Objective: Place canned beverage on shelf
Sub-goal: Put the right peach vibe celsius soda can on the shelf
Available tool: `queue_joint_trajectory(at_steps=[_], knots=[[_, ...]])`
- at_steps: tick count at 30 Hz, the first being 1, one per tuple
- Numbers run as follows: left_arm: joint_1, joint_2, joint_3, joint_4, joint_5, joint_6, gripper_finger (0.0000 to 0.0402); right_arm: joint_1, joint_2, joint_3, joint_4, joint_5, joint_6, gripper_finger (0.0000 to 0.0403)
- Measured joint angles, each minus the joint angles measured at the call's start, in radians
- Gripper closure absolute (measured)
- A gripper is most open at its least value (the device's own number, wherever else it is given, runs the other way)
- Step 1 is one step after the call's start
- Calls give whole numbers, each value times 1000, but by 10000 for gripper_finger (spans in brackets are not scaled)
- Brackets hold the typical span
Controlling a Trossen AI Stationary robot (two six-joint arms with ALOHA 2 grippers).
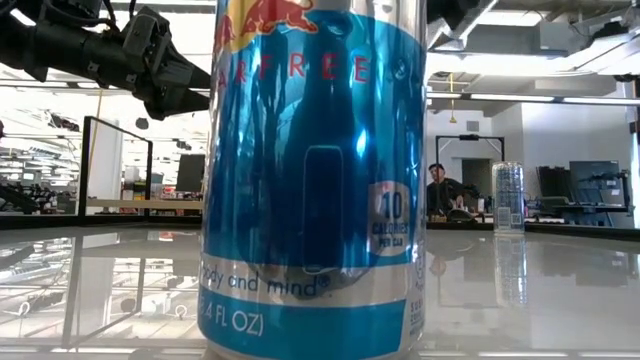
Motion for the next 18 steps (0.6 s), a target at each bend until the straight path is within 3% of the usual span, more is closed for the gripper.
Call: queue_joint_trajectory(at_steps=[11,18], knots=[[0,0,0,-12,0,0,84,-148,16,226,-146,-10,-99,116],[0,0,0,-19,0,19,84,-336,18,255,-140,-190,-95,117]])
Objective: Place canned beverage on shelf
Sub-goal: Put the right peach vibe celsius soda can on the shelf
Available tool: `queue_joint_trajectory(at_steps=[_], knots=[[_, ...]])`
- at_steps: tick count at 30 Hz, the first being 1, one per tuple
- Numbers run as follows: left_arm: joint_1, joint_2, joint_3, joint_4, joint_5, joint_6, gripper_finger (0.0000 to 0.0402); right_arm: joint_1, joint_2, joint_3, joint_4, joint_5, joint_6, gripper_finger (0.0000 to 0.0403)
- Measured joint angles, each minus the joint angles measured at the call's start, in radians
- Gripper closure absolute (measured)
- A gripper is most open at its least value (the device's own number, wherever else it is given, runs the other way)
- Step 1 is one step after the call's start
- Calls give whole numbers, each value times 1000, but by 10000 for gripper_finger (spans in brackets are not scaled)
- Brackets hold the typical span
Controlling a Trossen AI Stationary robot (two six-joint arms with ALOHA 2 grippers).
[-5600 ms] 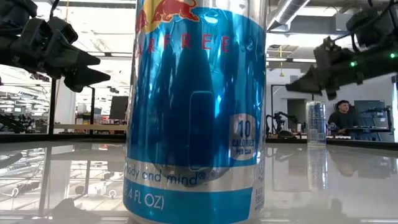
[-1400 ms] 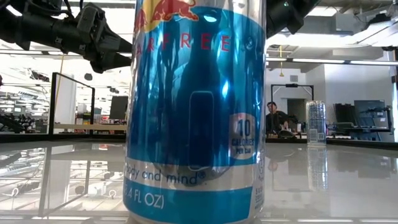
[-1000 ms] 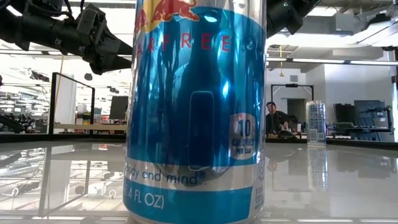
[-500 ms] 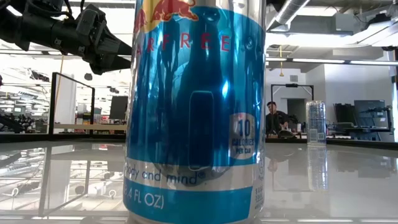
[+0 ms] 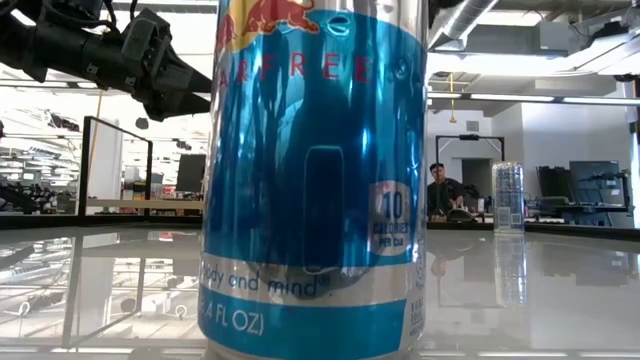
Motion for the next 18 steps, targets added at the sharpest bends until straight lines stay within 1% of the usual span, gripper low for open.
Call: queue_joint_trajectory(at_steps=[4,5,7,10,13,16,18], knots=[[0,0,0,1,0,26,84,-101,0,0,35,-133,5,117],[0,0,0,2,0,33,84,-121,11,4,51,-150,14,117],[0,0,0,3,0,49,84,-151,55,57,52,-161,45,117],[0,0,0,5,-1,60,84,-189,174,199,-51,-188,77,117],[0,0,0,5,0,60,84,-217,301,377,-154,-176,80,117],[0,0,0,-2,2,60,84,-239,396,544,-254,-205,76,117],[0,0,0,-3,2,73,84,-254,455,629,-320,-214,63,117]])
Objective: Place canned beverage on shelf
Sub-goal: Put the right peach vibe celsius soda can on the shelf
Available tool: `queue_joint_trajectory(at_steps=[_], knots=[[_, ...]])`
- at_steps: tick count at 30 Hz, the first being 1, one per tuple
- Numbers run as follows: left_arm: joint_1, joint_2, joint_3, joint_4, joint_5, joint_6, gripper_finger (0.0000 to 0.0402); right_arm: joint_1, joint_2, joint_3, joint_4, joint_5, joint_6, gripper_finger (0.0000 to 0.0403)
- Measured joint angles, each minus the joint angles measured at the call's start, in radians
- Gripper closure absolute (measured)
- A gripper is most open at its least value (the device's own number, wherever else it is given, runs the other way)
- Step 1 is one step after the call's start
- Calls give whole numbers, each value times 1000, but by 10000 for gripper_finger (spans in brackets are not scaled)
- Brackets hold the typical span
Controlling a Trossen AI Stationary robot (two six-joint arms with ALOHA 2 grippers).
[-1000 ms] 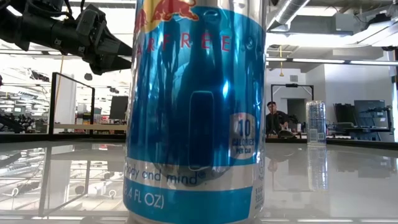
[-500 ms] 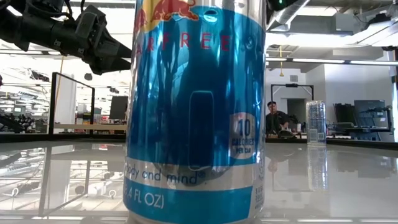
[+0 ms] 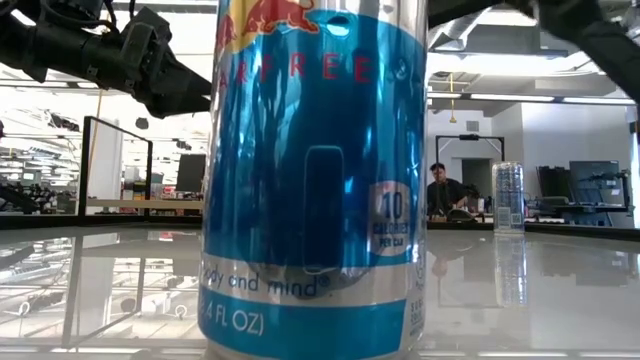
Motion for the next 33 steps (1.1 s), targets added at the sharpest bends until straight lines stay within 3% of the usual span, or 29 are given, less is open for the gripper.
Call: queue_joint_trajectory(at_steps=[6,14,33], knots=[[0,0,0,-1,0,4,84,-39,120,90,-91,-37,-3,117],[0,0,-1,-24,1,-8,84,-79,138,75,-125,-51,-39,117],[0,0,-1,-10,1,-18,84,-53,134,77,-136,13,-119,117]])
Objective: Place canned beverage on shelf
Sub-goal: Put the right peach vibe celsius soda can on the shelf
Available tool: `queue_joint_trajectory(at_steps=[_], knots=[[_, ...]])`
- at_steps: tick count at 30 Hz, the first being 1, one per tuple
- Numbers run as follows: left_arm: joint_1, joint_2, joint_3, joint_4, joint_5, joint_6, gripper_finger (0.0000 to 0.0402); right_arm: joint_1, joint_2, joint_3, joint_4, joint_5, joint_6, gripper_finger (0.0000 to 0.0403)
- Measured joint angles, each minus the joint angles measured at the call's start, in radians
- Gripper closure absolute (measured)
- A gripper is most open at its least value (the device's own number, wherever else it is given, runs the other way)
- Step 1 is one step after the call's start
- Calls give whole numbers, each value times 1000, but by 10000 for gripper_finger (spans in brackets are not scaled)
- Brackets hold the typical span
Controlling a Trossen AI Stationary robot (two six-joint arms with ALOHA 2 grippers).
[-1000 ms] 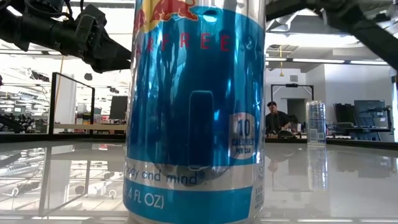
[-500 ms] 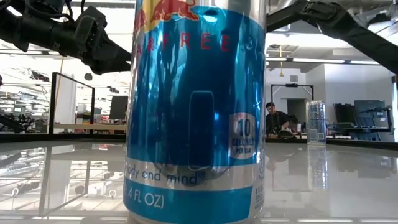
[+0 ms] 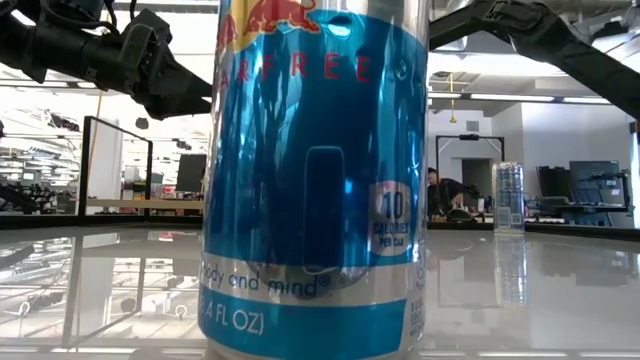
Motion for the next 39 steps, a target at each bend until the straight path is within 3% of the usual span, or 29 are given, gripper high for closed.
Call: queue_joint_trajectory(at_steps=[39], knots=[[0,0,0,-12,0,0,84,3,-2,1,-39,12,6,117]])
